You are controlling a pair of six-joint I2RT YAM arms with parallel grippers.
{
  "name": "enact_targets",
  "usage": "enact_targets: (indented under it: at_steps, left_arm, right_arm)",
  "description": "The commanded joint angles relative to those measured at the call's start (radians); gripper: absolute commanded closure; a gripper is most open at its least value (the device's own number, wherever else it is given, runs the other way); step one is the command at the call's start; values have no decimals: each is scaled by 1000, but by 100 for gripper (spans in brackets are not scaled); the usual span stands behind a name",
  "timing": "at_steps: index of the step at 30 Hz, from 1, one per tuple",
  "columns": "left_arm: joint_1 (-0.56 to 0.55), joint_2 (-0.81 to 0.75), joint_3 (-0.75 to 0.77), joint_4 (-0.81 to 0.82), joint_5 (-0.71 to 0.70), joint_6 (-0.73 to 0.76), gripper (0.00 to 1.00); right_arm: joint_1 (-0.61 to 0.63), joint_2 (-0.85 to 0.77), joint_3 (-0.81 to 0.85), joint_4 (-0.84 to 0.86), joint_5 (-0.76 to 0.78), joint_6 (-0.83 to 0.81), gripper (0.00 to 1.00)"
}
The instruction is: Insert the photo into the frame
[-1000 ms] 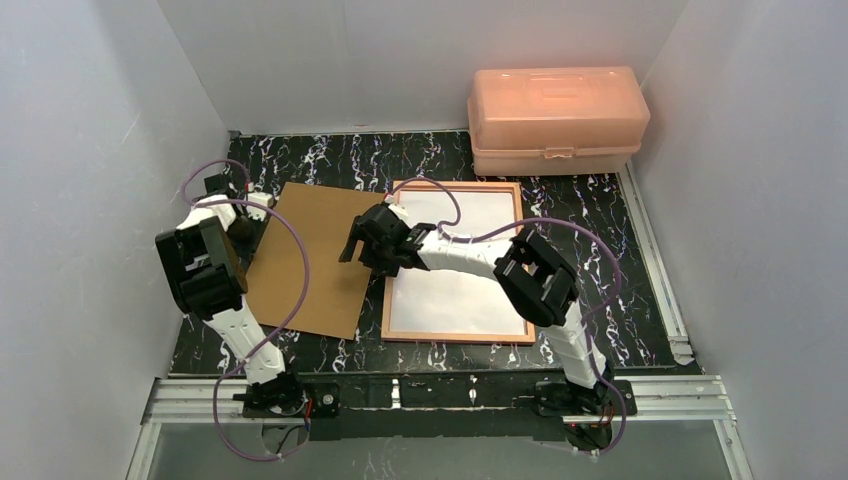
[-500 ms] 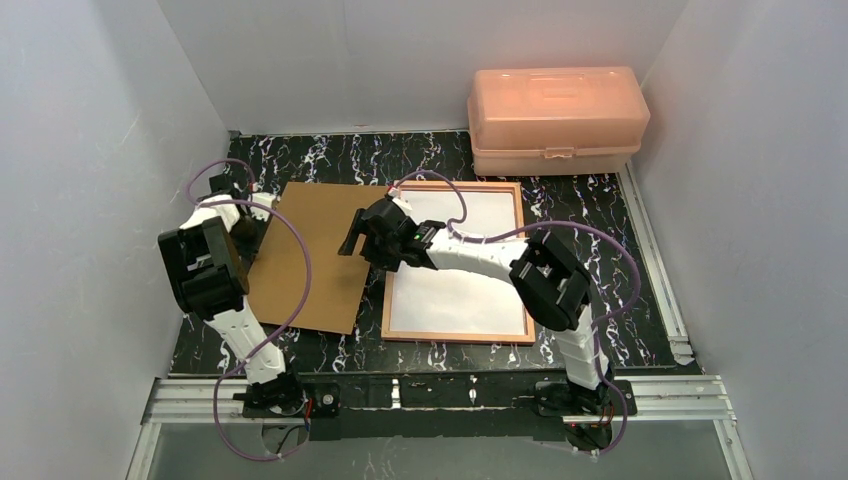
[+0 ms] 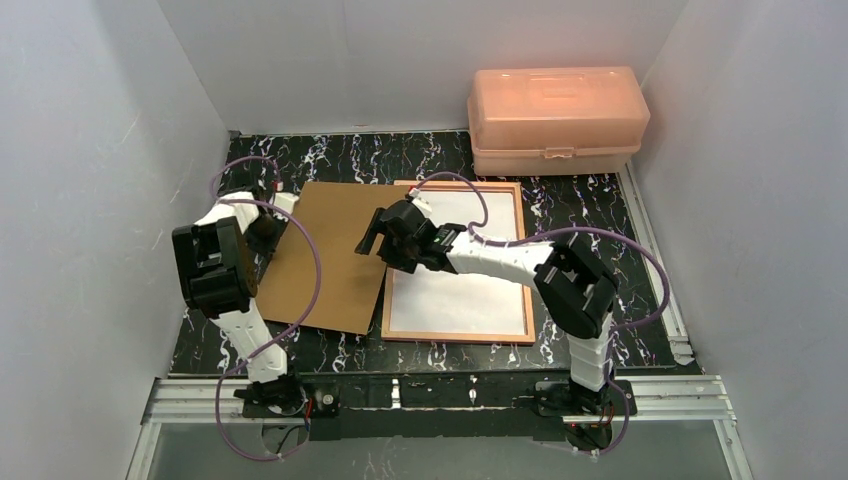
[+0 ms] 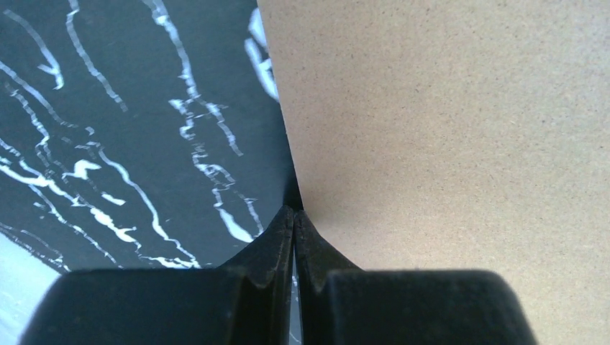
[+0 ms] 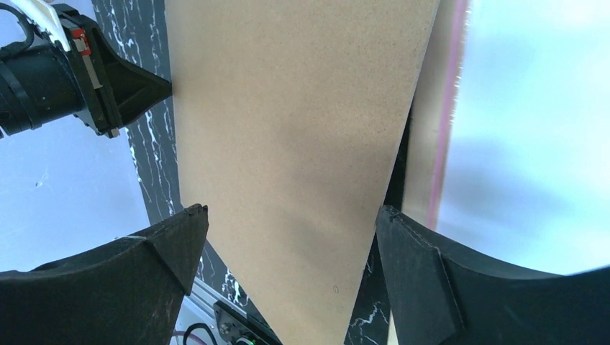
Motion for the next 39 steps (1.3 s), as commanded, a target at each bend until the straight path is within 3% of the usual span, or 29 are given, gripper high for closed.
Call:
enact_targets:
  at_steps: [1,11,23,39]
  left_arm:
    - [-85,10,-56,-152,193,-52,100]
    - [-160,-5,-65,-170,201,-79,100]
    - [-165,-29,-68,-195,182,-79,100]
    - [-165,-4,-65,-182,151,-84,100]
  right_arm:
    - [-2,-105,-54,164,-13,51,7]
    - [-54,-266,-257,179,16,66,7]
    - [-121,-306,-436,190,-38,38,9]
    - [-152,-311,-463,189,-88,-51,13]
